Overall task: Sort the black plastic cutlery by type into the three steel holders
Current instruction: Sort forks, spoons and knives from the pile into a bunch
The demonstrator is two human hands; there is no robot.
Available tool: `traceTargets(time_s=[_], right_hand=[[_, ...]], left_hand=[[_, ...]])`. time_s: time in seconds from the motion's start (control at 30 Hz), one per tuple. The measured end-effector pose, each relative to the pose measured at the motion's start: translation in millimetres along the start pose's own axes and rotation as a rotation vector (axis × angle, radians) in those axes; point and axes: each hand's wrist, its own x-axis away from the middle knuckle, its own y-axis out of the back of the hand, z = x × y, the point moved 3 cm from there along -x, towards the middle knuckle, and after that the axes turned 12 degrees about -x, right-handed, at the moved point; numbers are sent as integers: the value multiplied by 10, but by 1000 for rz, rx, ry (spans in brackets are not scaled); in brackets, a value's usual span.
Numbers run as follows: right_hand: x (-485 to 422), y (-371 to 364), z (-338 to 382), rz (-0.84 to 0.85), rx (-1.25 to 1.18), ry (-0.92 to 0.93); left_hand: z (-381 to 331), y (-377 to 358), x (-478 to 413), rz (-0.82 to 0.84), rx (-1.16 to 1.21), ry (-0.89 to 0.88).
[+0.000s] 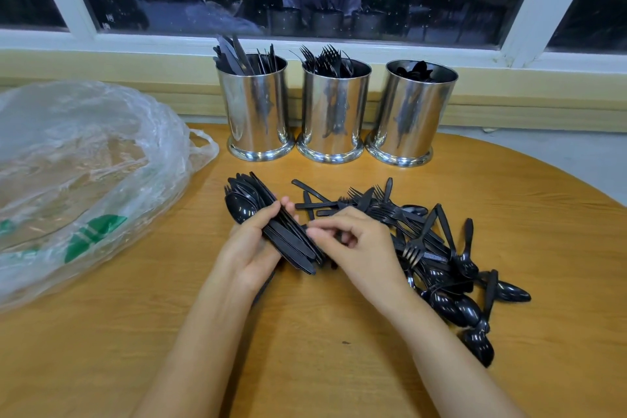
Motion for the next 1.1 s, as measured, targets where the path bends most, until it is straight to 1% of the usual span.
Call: traceTargets(time_s=[0.1, 0.17, 0.2, 0.27, 0.4, 0.47, 0.53, 0.63, 0.7, 0.77, 0.93, 1.1], right_hand=[[-80, 308, -25, -188, 36, -40], [-122, 506, -83, -289, 151, -71], [-140, 558, -122, -304, 211, -83], [-159, 562, -181, -265, 308, -91], [-142, 371, -287, -74, 490, -65], [-143, 304, -302, -41, 581, -72], [-158, 254, -296, -16, 659, -41], [-184, 162, -290, 97, 738, 44], [-193, 134, -303, 150, 760, 47], [-196, 151, -304, 149, 781, 51], [-171, 209, -232, 61, 790, 109], [-150, 311, -164, -123, 779, 205]], left_hand=[[-34, 22, 16, -26, 39, 8], [-42, 28, 22, -40, 45, 9], [-42, 26, 25, -47, 41, 8], [-35, 17, 33, -60, 34, 13], [-32, 20, 30, -57, 32, 22], [-37, 20, 28, -52, 32, 17], [-37, 8, 29, -44, 24, 12], [-27, 1, 29, -45, 10, 11], [-23, 4, 28, -42, 5, 10], [-21, -1, 34, -41, 3, 13], [-47, -1, 38, -49, 33, 12], [-90, 32, 56, -68, 54, 4]])
